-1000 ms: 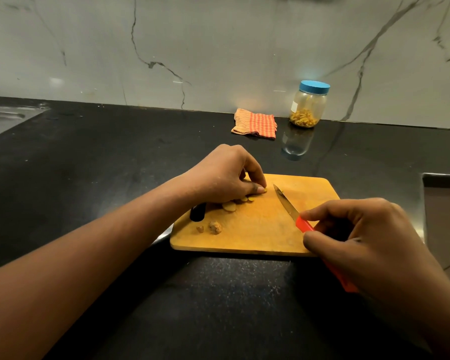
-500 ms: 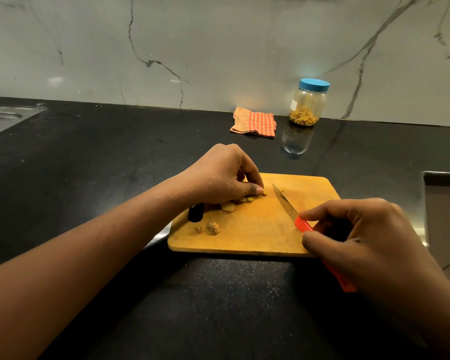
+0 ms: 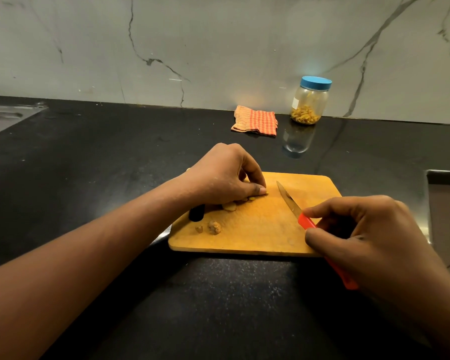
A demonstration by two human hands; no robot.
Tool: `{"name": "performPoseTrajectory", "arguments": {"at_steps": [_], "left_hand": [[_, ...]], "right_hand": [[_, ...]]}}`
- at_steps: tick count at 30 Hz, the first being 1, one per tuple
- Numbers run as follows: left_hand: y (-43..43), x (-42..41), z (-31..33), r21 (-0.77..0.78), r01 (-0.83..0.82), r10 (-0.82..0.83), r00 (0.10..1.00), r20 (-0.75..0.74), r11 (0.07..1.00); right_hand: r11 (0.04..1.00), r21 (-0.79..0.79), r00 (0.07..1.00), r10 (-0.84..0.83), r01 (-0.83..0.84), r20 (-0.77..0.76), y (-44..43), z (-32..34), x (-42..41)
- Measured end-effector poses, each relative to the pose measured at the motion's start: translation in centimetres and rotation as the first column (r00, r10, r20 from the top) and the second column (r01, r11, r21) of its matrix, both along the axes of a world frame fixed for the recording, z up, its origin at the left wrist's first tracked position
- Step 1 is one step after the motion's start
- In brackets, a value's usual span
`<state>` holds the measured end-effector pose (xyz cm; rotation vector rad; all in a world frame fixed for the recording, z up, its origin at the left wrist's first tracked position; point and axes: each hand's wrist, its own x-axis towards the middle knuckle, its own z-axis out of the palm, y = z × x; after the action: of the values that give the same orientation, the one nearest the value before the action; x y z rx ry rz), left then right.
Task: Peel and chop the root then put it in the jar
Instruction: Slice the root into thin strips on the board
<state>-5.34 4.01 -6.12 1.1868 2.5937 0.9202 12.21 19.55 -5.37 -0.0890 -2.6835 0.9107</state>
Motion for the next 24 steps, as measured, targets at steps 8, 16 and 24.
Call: {"name": "performPoseTrajectory", "arguments": {"at_steps": [8, 16, 24], "left_hand": [[0.05, 0.08, -0.03, 0.001, -0.007, 0.007, 1.000, -0.003, 1.000], [0.09, 0.07, -0.03, 0.002, -0.009, 0.009, 1.000, 0.005, 1.000], [0.10, 0.08, -0.02, -0.002, -0.014, 0.014, 1.000, 0.014, 1.000]], "right_hand": [[0.999, 0.000, 0.999, 0.044, -0.044, 0.005, -0.80, 0.15, -0.03], [0.998, 0.004, 0.998, 0.055, -0.055, 0.016, -0.84, 0.09, -0.01], [0.999, 0.013, 0.999, 0.047, -0.048, 0.010, -0.91, 0.00, -0.03]]}}
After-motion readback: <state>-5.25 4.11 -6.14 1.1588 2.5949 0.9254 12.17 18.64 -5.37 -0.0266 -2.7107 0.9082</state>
